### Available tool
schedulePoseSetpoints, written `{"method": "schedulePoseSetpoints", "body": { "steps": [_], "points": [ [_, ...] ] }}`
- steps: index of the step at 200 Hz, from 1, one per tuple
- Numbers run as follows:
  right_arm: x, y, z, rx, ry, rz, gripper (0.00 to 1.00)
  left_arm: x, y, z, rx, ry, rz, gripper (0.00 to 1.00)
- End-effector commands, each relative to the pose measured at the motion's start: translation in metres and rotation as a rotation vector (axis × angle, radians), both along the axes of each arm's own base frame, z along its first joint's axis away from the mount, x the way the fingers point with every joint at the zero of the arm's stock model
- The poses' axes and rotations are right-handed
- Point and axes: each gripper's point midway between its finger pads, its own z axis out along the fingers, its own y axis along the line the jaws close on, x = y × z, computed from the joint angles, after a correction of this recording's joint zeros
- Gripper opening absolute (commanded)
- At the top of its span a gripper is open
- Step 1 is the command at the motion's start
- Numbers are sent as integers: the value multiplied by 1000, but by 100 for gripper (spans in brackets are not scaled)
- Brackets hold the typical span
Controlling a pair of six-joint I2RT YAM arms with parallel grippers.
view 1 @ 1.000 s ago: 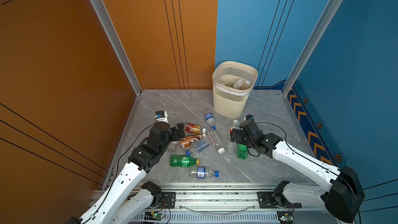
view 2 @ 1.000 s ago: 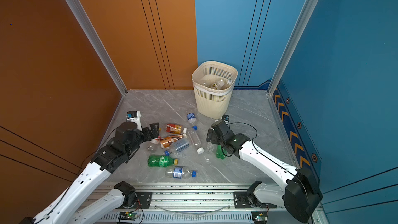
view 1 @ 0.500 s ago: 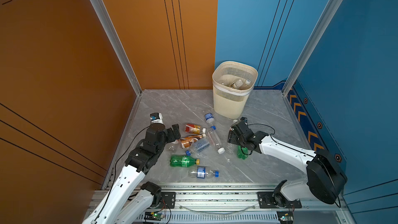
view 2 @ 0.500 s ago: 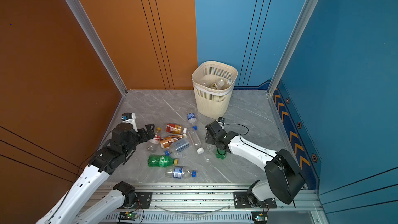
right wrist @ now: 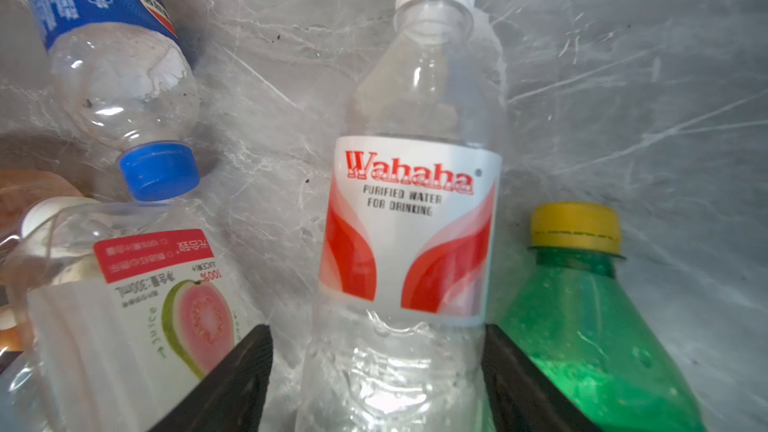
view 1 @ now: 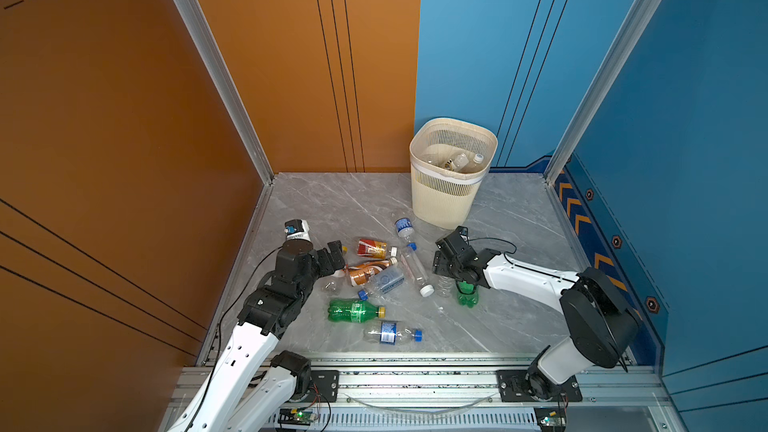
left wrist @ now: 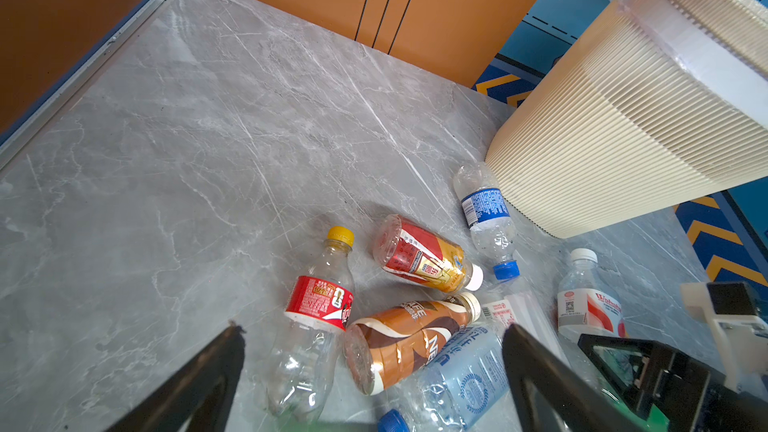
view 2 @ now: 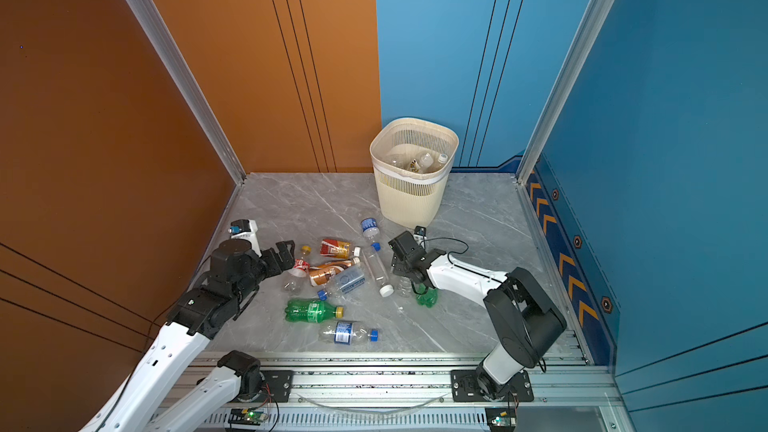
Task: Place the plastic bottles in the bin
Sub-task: 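Close the right gripper around the Wahaha water bottle, then lift the Wahaha bottle with the right gripper over the wastebasket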
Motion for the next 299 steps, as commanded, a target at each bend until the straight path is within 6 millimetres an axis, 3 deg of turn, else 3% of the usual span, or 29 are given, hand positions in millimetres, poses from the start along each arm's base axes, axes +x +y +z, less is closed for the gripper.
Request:
{"method": "schedulePoseSetpoints", "body": {
  "steps": [1, 54, 80, 121, 177, 249, 276, 299],
  "points": [
    [14, 6, 3, 0, -28, -13, 78, -6, 1, -6, -11, 23, -6, 98],
    [22, 9, -3, -39, -25, 10, 65, -8, 4, -7, -18, 24, 3, 98],
    [23, 10, 6, -82, -48, 39, 58, -8, 5, -8, -21, 27, 6, 98],
    [22, 9, 40, -53, -116, 50, 53, -8, 7, -10, -34, 30, 17, 98],
    [11, -4, 108, 16, -243, 47, 52, -8, 7, -19, -60, 46, 30, 98],
    [-30, -73, 152, 81, -337, -42, 52, -6, 11, -36, -80, 91, 65, 98],
    [-27, -99, 182, 101, -397, -81, 52, -6, 13, -38, -87, 95, 77, 97],
    [-19, -109, 215, 100, -458, -78, 52, -9, 15, -39, -96, 98, 83, 98]
  ]
}}
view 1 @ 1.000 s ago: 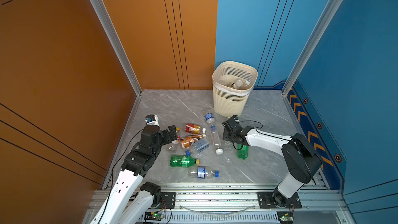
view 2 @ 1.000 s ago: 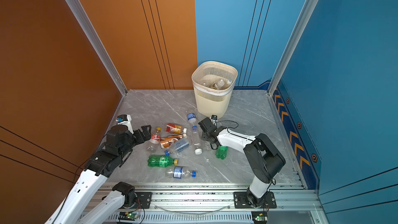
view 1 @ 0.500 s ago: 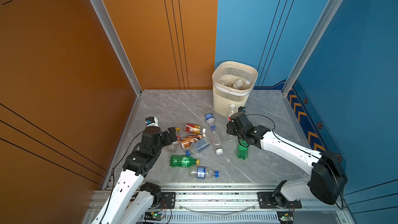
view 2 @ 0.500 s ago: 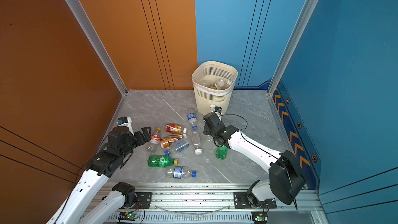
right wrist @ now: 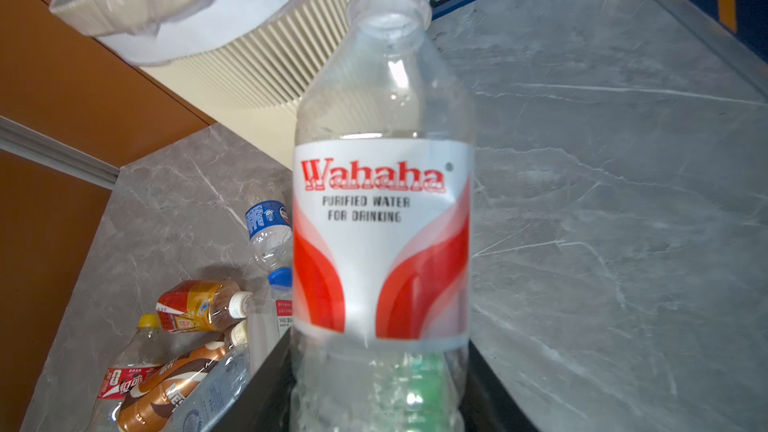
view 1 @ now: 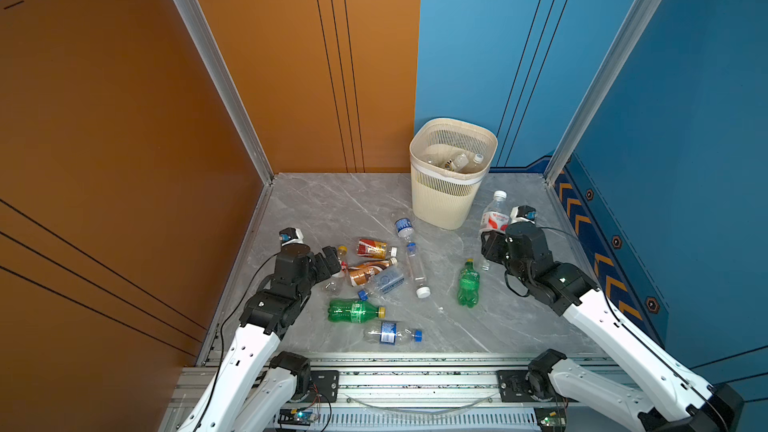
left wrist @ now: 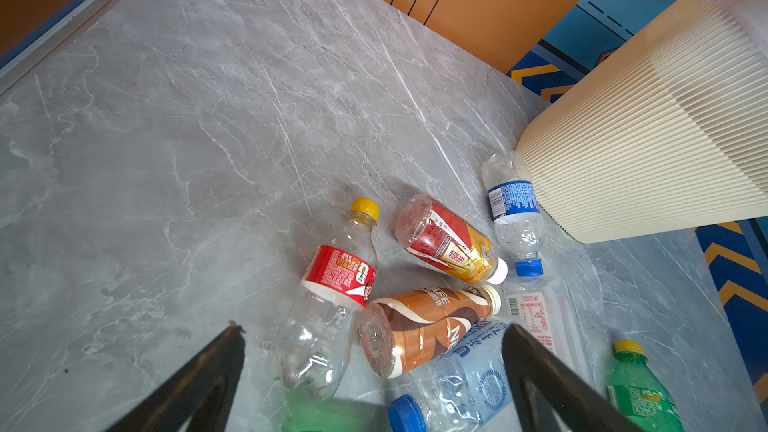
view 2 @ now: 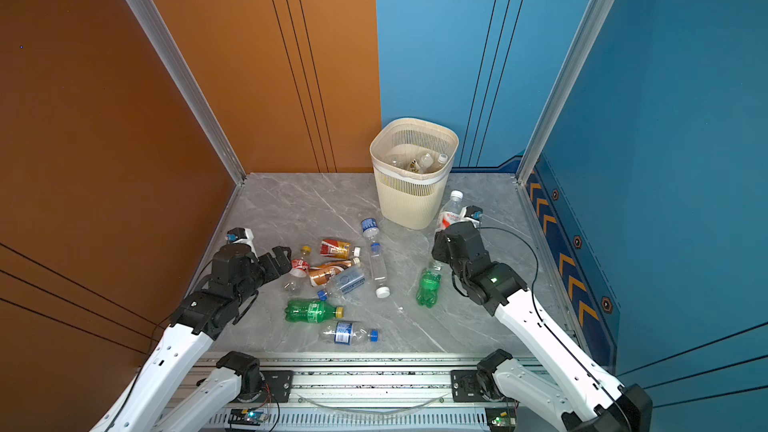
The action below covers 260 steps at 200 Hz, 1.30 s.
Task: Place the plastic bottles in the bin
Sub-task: 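Lift the Wahaha bottle with the right gripper over the wastebasket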
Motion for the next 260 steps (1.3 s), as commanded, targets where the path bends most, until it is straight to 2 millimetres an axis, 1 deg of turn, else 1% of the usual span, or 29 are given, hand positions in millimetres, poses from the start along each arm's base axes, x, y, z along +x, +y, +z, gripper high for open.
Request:
{"method": "schedulePoseSetpoints", "body": {
  "steps": [1, 15, 27, 53, 66, 86, 99, 115, 120, 127, 143, 147, 149, 153, 181, 196, 220, 260],
  "points": [
    [3, -5, 31, -27, -44, 38, 52, -4, 0, -7, -24, 13, 4, 98],
    [10, -6, 51, -36, -83, 41, 52, -6, 2, -9, -26, 14, 10, 97],
    [18, -5, 74, -26, -133, 49, 52, -7, 3, -9, -27, 13, 16, 98],
    [40, 8, 123, -19, -242, 89, 53, -10, 6, -10, -28, 17, 23, 98],
    [54, 16, 143, -27, -282, 117, 53, -11, 7, -11, -30, 19, 26, 98],
    [79, 35, 167, -48, -331, 181, 53, -13, 8, -11, -34, 19, 29, 98],
    [96, 44, 177, -67, -352, 224, 53, -14, 9, -11, -36, 18, 33, 98],
    [117, 51, 181, -100, -358, 269, 53, -15, 10, -11, -39, 14, 37, 98],
    [122, 51, 186, -104, -366, 278, 53, -15, 11, -10, -41, 13, 38, 98],
    [131, 53, 186, -108, -363, 301, 53, -15, 11, -10, -43, 14, 41, 98],
    [146, 55, 190, -130, -370, 333, 52, -15, 11, -9, -46, 12, 41, 98],
    [151, 56, 186, -141, -362, 346, 52, -15, 12, -10, -47, 16, 42, 98],
    [151, 56, 195, -141, -382, 346, 52, -14, 11, -9, -48, 14, 42, 98],
    [153, 56, 200, -146, -392, 351, 52, -14, 11, -9, -49, 14, 41, 98],
    [168, 58, 211, -175, -428, 388, 52, -13, 12, -9, -56, 17, 47, 98],
    [175, 60, 213, -190, -435, 403, 52, -13, 12, -10, -61, 18, 52, 98],
    [190, 61, 206, -216, -414, 416, 52, -13, 12, -10, -69, 19, 57, 98],
    [214, 65, 179, -251, -346, 446, 53, -12, 12, -10, -83, 18, 58, 98]
  ]
}}
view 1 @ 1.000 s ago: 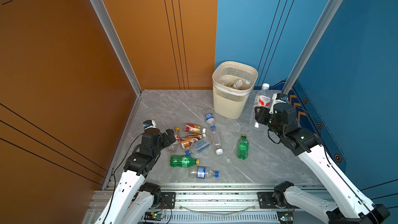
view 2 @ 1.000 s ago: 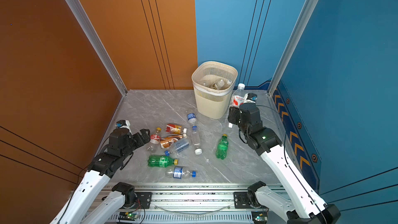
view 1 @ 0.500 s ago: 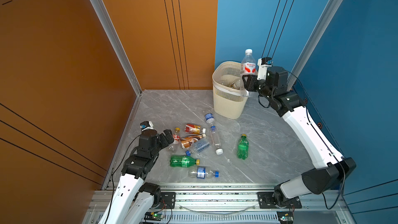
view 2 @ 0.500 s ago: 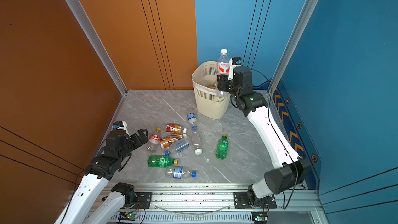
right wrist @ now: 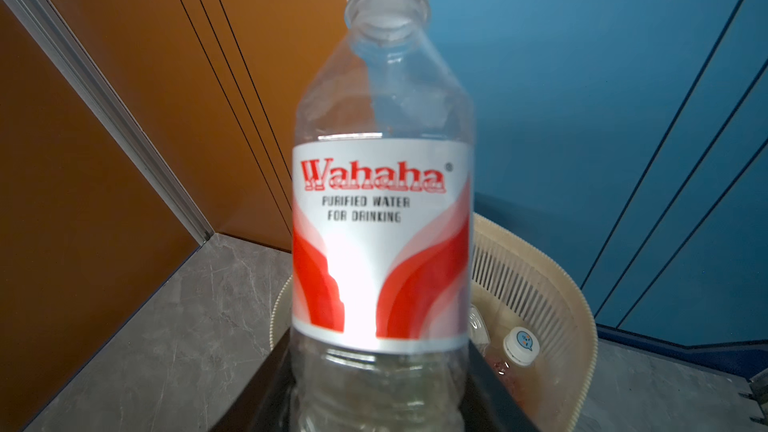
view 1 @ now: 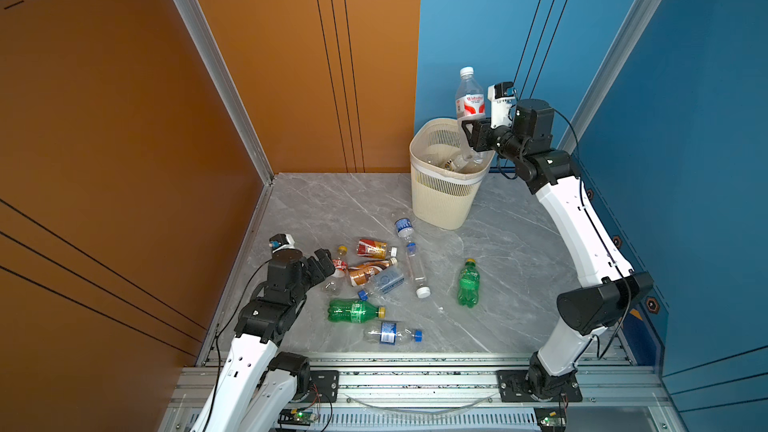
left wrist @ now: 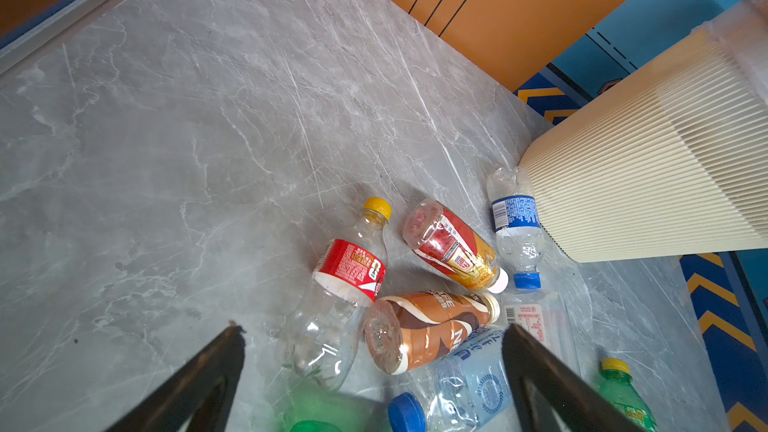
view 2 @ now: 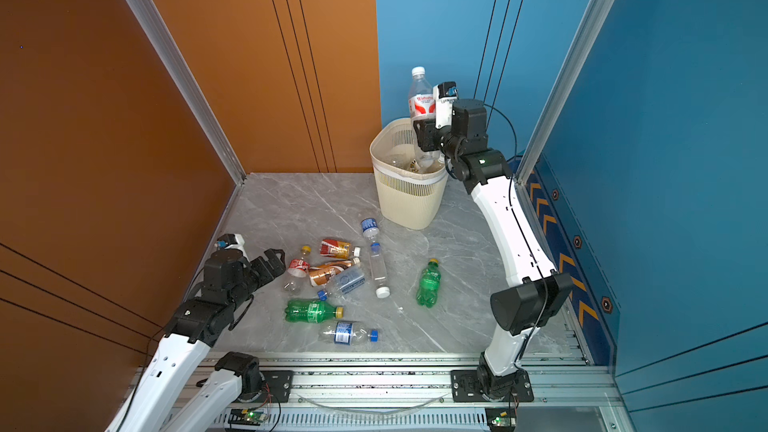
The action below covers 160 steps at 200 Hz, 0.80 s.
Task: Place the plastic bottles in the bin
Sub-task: 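Lift the Wahaha bottle with the right gripper over the wastebasket, then open the right gripper to drop the Wahaha bottle into the basket, then withdraw the right gripper while the left gripper reaches toward the bottle pile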
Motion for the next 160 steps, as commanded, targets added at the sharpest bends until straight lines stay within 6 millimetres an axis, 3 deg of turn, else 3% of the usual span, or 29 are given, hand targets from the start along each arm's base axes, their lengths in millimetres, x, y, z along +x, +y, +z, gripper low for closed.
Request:
{"method": "schedulePoseSetpoints", "body": {
  "steps": [1, 35, 46, 54, 65, 88, 109, 126, 146, 160],
  "points": [
    [11, 3, -26, -61, 66, 33, 52, -3, -1, -7, -20, 23, -1, 98],
    [25, 6, -49, -97, 112, 39, 55, -3, 0, -6, -22, 21, 5, 97],
    [28, 5, -53, -108, 123, 34, 65, -2, 0, -4, -26, 19, 4, 98],
    [29, 3, -54, -115, 129, 20, 80, -2, -1, -4, -29, 20, 5, 98],
    [28, 0, -47, -111, 115, 5, 90, -2, -1, -3, -35, 17, 4, 98],
    [16, -10, -10, -65, 43, -47, 100, -1, -2, 0, -46, 15, 4, 98],
    [-7, -20, 29, -6, -29, -81, 100, 0, -3, 1, -54, 12, 6, 98],
    [-34, -30, 50, 45, -71, -106, 100, 1, -5, 2, -66, 11, 5, 98],
    [-72, -45, 46, 129, -101, -142, 100, 3, -8, 0, -86, 16, 3, 98],
    [-98, -55, 11, 192, -79, -176, 100, 4, -10, -2, -98, 17, -3, 98]
  ]
}}
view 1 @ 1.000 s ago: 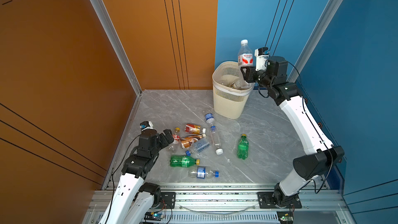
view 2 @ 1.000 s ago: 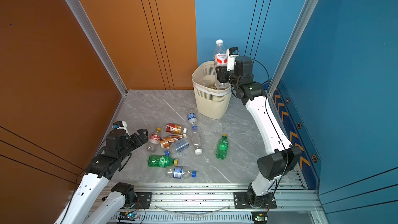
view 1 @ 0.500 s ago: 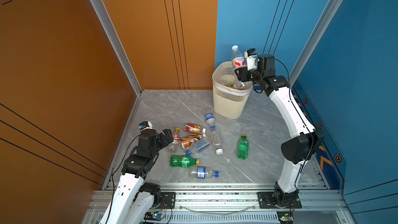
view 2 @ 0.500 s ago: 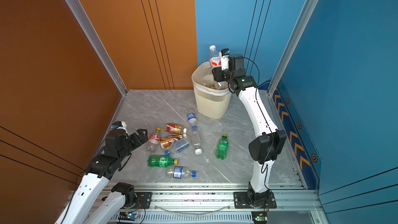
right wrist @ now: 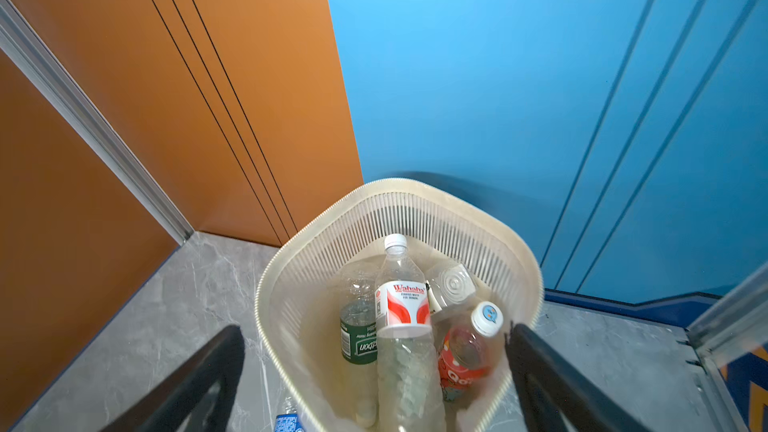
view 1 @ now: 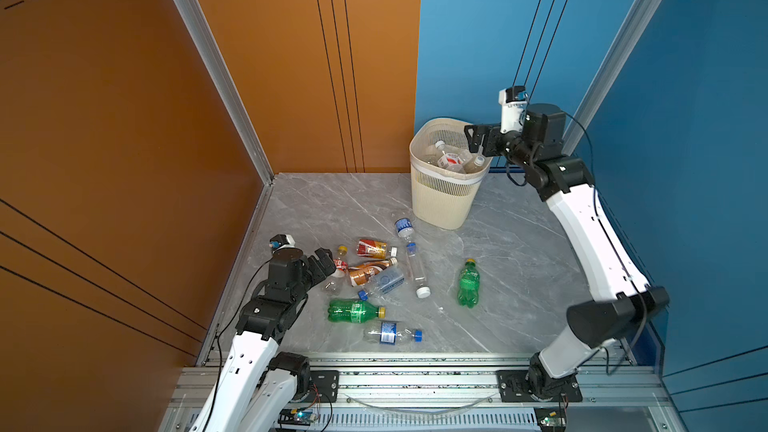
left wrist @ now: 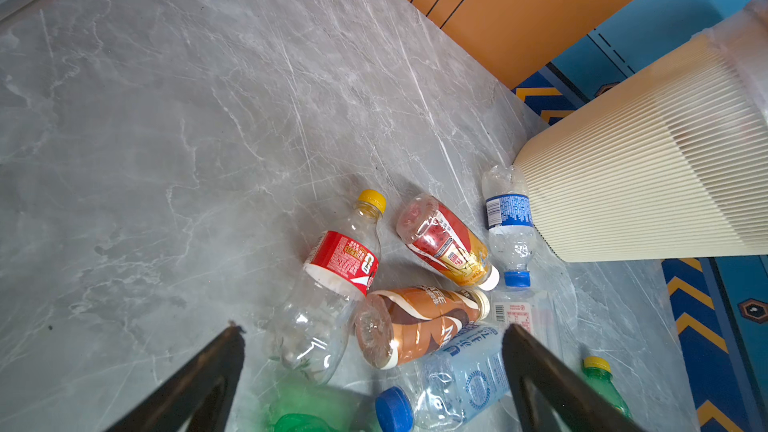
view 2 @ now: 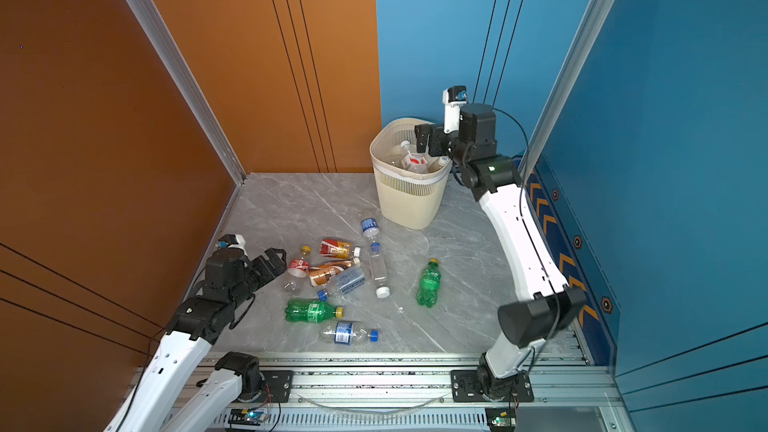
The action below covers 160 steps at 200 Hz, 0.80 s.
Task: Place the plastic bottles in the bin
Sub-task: 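Withdraw the right gripper while the left gripper reaches toward the bottle pile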
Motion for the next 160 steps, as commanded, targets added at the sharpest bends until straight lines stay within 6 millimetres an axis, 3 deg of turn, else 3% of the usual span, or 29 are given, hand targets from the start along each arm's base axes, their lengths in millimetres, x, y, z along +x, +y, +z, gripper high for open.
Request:
{"method": "schedulePoseSetpoints", "body": {
  "steps": [1, 32, 57, 102, 160],
  "points": [
    [-42, -22, -8, 147, -58, -80, 100, 3, -6, 2, -42, -8, -12, 98],
    [-93, -40, -109, 217, 89, -147, 100, 4, -10, -2, -55, 2, -18, 98],
    [-121, -52, -162, 200, 222, -193, 100, 6, -14, -1, -58, 2, -25, 99],
    [-137, -53, -204, 167, 354, -198, 100, 9, -33, 1, -55, 15, -58, 100],
    [-141, -53, -227, 172, 416, -212, 100, 13, -72, 15, -51, 7, -102, 96]
  ]
}}
